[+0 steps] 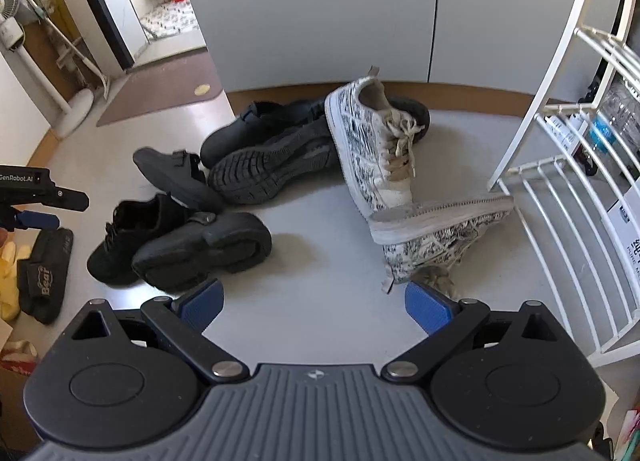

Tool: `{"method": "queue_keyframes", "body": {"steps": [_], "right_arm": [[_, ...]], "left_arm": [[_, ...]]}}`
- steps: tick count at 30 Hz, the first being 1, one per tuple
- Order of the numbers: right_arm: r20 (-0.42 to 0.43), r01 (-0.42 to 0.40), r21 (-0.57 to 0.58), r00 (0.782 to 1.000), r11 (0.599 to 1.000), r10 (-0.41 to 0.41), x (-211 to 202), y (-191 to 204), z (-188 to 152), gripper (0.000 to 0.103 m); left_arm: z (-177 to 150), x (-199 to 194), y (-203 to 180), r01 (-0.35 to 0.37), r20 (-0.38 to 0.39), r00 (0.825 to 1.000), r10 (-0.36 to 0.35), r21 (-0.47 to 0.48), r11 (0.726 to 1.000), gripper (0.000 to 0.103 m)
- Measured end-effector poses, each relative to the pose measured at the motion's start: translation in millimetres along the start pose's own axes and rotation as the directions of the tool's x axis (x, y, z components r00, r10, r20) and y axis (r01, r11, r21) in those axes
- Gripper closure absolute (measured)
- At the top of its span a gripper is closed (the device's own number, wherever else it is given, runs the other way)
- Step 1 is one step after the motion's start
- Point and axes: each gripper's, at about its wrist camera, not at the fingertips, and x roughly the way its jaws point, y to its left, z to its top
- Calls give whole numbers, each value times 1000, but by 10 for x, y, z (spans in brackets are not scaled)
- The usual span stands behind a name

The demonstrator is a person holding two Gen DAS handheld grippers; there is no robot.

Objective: Organize scattered shoes
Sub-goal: 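Lower the left tool toward the black clog in the pile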

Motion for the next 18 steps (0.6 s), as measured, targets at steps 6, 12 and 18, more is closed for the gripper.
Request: {"method": "queue_keyframes", "body": {"steps": [6,12,18], "right_arm": [[19,-23,16,1000,1000,23,-14,-46,18,3],[1,-35,-57,999,998,35,199,-6,33,3],[-16,-37,-126,999,991,36,524,93,21,3]], "left_arm": [[78,172,8,-7,-9,1000,8,26,1000,17],[174,373,26,24,-11,1000,-23,37,999,12],[185,816,210,37,-12,999,-37,54,998,11]]}}
